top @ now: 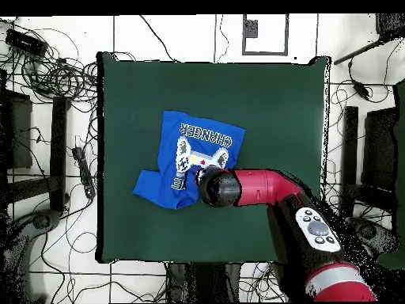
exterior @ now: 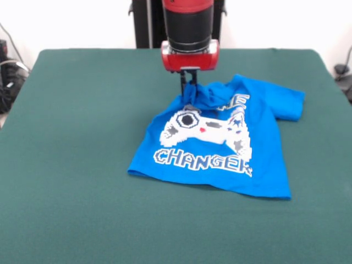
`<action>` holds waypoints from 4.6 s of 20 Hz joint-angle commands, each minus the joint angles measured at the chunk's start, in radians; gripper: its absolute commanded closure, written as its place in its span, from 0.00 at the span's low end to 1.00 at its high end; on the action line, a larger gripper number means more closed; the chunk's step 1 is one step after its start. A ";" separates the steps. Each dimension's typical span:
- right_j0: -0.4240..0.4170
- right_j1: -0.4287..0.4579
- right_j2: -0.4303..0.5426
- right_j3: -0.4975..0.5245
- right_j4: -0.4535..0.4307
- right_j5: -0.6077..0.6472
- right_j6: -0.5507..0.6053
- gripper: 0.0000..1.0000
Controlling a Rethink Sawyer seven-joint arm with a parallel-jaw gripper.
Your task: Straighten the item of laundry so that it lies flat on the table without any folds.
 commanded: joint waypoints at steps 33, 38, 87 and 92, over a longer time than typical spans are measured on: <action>-0.185 0.005 0.250 0.049 -0.193 0.244 -0.268 1.00; -0.205 0.014 0.257 0.046 -0.205 0.249 -0.290 1.00; -0.456 -0.036 0.400 -0.127 -0.316 0.557 -0.649 0.00; -0.412 -0.020 0.387 -0.110 -0.313 0.495 -0.558 0.00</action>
